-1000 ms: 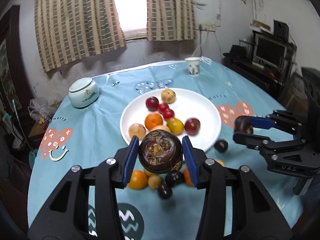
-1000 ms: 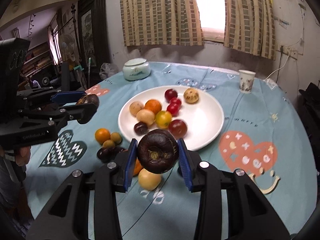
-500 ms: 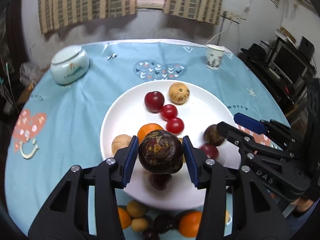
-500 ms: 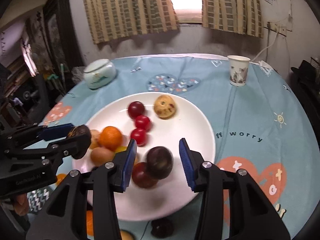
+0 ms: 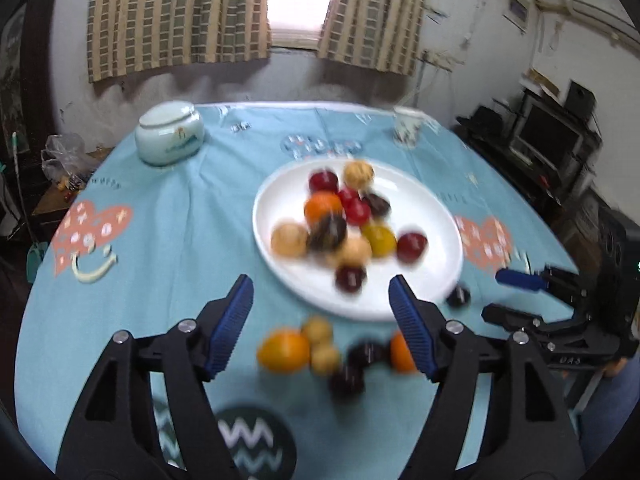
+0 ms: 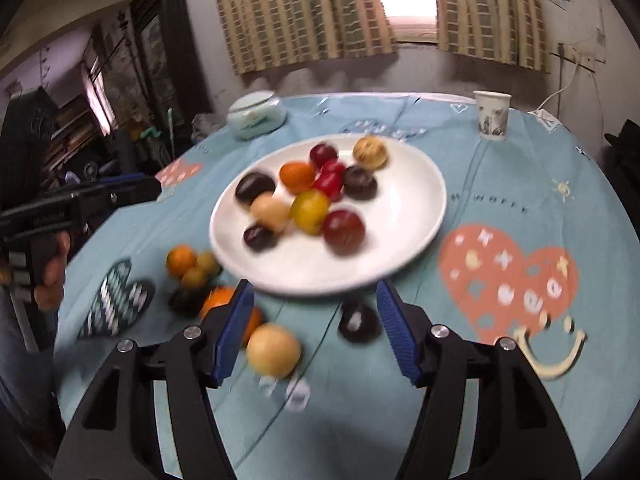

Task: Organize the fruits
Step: 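Grasp a dark plum with the left gripper while the right approaches a pale yellow fruit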

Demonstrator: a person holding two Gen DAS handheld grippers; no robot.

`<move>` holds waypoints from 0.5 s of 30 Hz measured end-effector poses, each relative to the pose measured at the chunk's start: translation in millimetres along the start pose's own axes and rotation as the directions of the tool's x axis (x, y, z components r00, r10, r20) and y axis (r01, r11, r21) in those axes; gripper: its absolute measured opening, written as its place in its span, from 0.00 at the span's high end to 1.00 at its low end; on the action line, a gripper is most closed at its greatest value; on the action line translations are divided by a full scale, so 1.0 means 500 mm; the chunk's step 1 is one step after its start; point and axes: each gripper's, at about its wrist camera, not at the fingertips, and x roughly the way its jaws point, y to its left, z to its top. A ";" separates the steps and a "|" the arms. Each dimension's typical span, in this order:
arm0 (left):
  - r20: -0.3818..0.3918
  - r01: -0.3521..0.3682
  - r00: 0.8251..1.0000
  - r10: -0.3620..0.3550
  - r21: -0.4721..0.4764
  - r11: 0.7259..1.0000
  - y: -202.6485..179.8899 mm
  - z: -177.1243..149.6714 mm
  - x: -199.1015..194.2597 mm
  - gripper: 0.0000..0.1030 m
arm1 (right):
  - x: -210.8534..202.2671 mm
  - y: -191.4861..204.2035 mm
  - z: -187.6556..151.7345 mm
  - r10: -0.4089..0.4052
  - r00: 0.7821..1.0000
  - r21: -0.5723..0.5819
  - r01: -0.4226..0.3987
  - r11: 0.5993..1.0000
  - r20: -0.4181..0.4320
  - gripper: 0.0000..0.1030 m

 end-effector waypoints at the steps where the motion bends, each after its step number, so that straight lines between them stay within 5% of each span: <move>1: -0.026 -0.005 1.000 0.007 0.045 0.999 -0.009 -0.028 -0.002 0.30 | -0.004 0.012 -0.018 -0.001 1.000 -0.029 0.000 1.000 -0.012 0.38; 5: -0.089 0.017 0.996 -0.001 0.179 0.984 -0.050 -0.103 0.004 0.30 | -0.006 0.043 -0.074 -0.062 0.997 -0.143 0.055 0.988 -0.046 0.38; 9: -0.123 0.037 0.992 -0.013 0.202 0.979 -0.070 -0.125 0.030 0.32 | 0.001 0.008 -0.064 -0.117 0.992 -0.077 0.113 0.991 -0.042 0.38; 15: -0.152 0.030 0.988 -0.001 0.191 0.981 -0.068 -0.130 0.070 0.55 | 0.003 -0.014 -0.067 -0.092 0.995 -0.026 0.091 0.995 -0.038 0.38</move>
